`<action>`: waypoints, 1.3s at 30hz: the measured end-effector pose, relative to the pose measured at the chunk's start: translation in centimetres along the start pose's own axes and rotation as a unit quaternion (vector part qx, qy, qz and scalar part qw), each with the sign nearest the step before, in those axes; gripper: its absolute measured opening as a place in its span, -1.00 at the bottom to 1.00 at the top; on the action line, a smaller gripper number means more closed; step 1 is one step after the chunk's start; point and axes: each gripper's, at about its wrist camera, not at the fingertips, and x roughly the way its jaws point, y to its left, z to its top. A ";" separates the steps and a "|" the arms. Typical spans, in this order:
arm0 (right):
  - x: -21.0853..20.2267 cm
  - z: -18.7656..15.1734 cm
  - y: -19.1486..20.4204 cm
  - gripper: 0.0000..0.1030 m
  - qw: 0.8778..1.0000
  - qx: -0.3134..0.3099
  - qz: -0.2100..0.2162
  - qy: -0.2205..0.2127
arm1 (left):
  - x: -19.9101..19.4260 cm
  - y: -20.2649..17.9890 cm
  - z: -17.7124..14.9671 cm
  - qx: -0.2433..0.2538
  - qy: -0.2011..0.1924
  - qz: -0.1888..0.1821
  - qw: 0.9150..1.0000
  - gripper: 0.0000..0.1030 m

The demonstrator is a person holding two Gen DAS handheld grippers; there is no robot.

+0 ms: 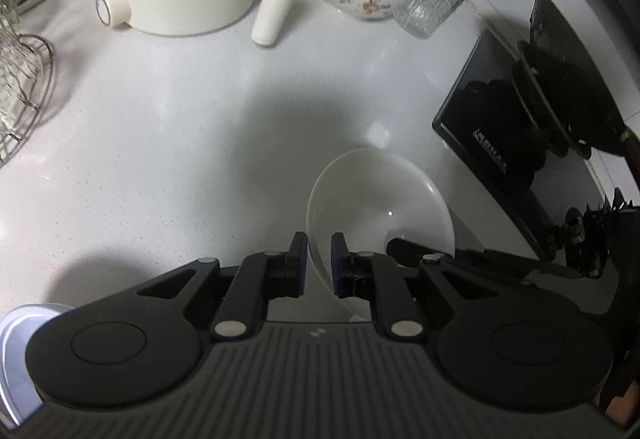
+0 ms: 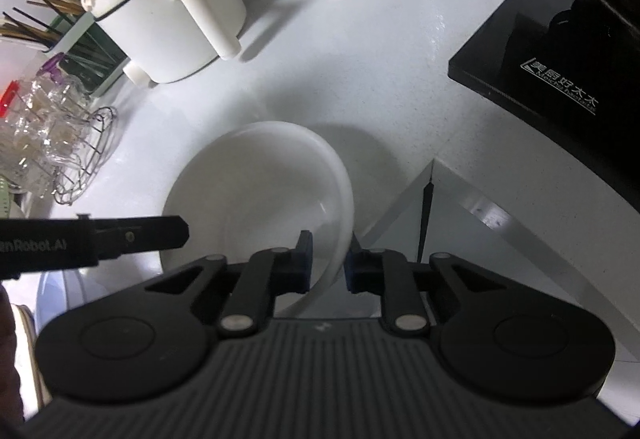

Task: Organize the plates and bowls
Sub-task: 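Close both grippers on the rim of the white ceramic bowl, then lift the white bowl with both grippers and lower it into the blue bowls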

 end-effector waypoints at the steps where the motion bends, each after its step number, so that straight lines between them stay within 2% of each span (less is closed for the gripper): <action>1: -0.1 0.1 0.0 -0.64 1.000 0.002 0.003 0.000 | -0.3 0.1 0.1 -0.002 -0.002 -0.001 1.000 -0.72; 10: -1.4 0.7 0.9 -0.64 1.000 0.004 0.016 -0.011 | -2.9 0.1 0.2 -0.012 -0.023 -0.001 1.000 -0.72; 17: -3.0 1.1 2.2 -0.64 1.000 0.002 0.025 -0.015 | -5.6 0.2 0.3 -0.028 -0.025 -0.009 0.999 -0.71; 28: -6.4 1.5 4.4 -0.63 0.999 -0.002 0.034 -0.034 | -9.8 -0.6 0.0 -0.006 -0.041 0.017 0.999 -0.70; 39: -6.9 1.5 6.3 -0.63 0.998 -0.025 0.049 -0.030 | -12.2 0.4 -1.1 -0.025 -0.062 0.028 0.997 -0.70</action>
